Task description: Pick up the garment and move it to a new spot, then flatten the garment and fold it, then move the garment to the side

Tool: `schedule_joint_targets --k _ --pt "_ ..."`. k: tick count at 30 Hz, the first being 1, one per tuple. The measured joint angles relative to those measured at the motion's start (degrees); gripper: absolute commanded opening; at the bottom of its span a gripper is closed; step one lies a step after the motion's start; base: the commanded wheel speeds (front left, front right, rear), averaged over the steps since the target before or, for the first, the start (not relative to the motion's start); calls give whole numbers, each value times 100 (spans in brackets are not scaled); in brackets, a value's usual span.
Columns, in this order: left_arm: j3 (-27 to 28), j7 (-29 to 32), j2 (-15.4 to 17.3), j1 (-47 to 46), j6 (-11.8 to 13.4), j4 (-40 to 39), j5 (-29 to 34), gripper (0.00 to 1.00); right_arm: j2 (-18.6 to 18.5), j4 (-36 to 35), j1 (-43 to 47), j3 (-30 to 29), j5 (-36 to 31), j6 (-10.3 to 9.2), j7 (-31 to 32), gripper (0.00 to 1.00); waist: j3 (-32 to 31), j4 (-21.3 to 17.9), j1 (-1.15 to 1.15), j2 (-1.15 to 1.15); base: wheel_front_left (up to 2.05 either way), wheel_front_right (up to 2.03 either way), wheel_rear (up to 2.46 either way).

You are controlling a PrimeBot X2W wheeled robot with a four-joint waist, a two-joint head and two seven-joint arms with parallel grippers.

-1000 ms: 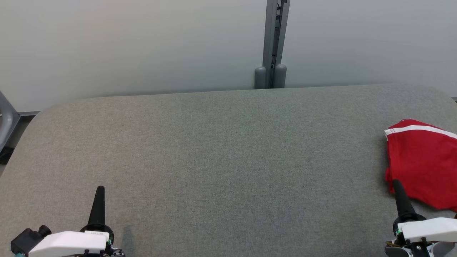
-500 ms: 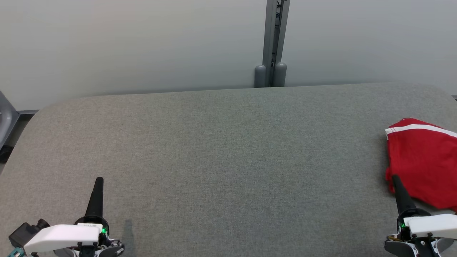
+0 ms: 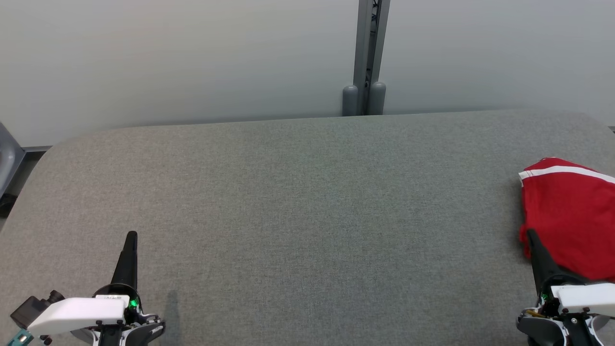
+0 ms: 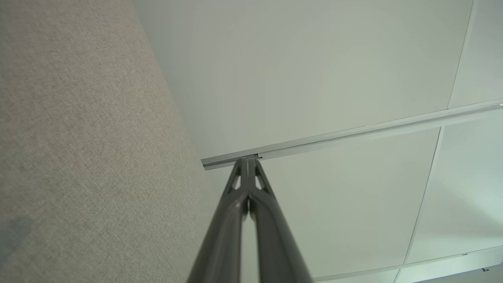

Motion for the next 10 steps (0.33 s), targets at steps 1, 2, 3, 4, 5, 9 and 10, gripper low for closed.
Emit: schedule_joint_targets --k 1,2,3,4,5,9,10 --pt "3 25 0 -13 -18 8 -36 0 1 0 -8 -1 53 0 7 0 2 0 0 0 0 0 0" --pt "7 36 -1 -32 -23 13 -67 0 0 -1 -18 -2 100 0 10 0 5 -1 0 0 0 0 0" --pt "11 42 -1 -57 -29 16 -105 0 0 -3 -20 -4 145 0 18 0 7 -1 0 0 0 0 0" --pt "15 49 0 -79 -43 19 -141 0 0 -3 -21 -4 186 0 31 0 10 -1 0 0 0 0 0" --pt "20 57 0 -92 -49 21 -172 0 -1 -3 -23 -7 225 0 52 0 12 -2 0 0 0 0 0" --pt "35 103 0 -111 -76 46 -318 0 -1 -5 -70 -13 416 0 79 0 22 -3 0 0 0 0 0" --pt "40 131 0 -118 -92 51 -360 0 -2 -7 -73 -15 460 0 102 0 24 -3 0 0 0 0 0"
